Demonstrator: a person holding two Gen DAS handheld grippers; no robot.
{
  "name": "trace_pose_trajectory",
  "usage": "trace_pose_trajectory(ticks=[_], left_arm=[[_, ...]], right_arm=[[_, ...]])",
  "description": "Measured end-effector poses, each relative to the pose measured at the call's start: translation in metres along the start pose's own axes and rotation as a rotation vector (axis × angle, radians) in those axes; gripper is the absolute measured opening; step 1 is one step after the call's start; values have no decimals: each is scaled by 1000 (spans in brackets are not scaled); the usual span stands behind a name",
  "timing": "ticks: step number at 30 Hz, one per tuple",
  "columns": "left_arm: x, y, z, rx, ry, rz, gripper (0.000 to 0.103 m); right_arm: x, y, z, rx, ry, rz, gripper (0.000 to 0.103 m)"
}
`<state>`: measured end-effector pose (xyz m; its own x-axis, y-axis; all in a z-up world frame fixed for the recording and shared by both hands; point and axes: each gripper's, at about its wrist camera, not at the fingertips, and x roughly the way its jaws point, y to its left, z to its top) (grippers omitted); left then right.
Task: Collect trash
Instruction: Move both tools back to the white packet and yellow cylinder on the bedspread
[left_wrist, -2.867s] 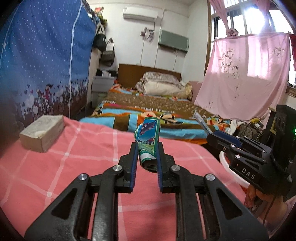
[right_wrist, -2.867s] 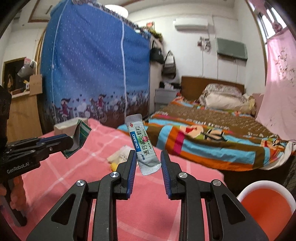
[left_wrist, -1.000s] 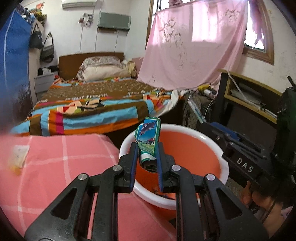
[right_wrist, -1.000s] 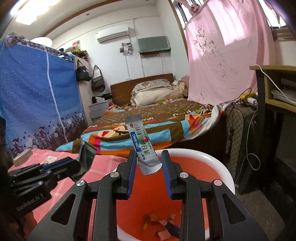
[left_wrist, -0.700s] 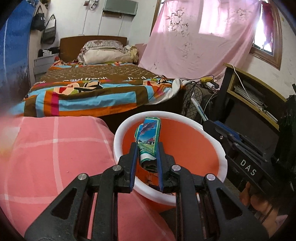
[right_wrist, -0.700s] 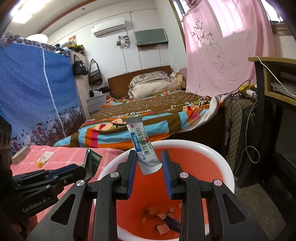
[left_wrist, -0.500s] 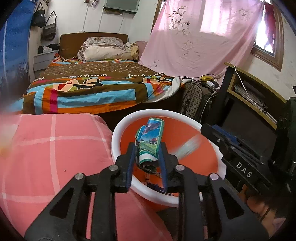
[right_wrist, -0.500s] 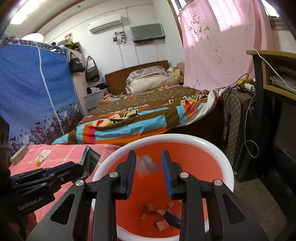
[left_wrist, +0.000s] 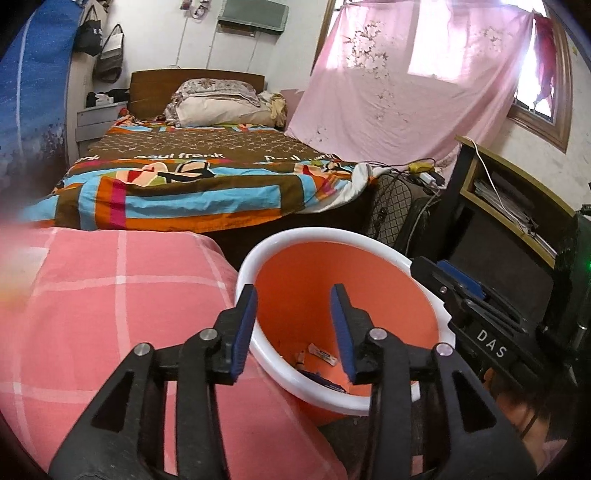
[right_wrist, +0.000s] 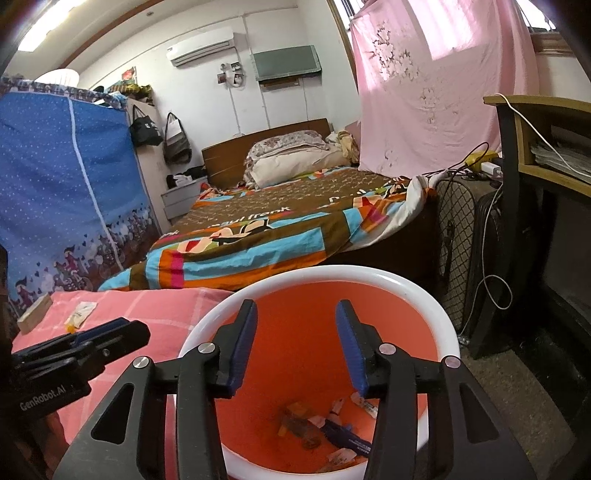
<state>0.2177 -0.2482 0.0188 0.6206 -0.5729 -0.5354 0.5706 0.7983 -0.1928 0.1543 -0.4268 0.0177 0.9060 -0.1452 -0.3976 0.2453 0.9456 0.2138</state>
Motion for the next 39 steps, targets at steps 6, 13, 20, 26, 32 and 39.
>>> trace_pose_trajectory(ticks=[6,13,20,26,32,39], left_arm=[[-20,18,5,-33,-69,77,56],[-53,55,10,-105,-165,171,72],[-93,92,7,-155,-295,294,103],[-120,120,1,-177,-382,411,103],[-141,143,-9,-143,-434,501,103],[-158,163,-18,-116,-487,583,103]], right_arm=[[-3,11,9,-9,-33,12,48],[-8,37,20,-20,-97,43,72],[-15,72,23,-21,-193,142,102],[-21,109,25,-72,-273,222,103],[-24,143,21,-127,-353,270,103],[-22,179,13,-180,-406,304,103]])
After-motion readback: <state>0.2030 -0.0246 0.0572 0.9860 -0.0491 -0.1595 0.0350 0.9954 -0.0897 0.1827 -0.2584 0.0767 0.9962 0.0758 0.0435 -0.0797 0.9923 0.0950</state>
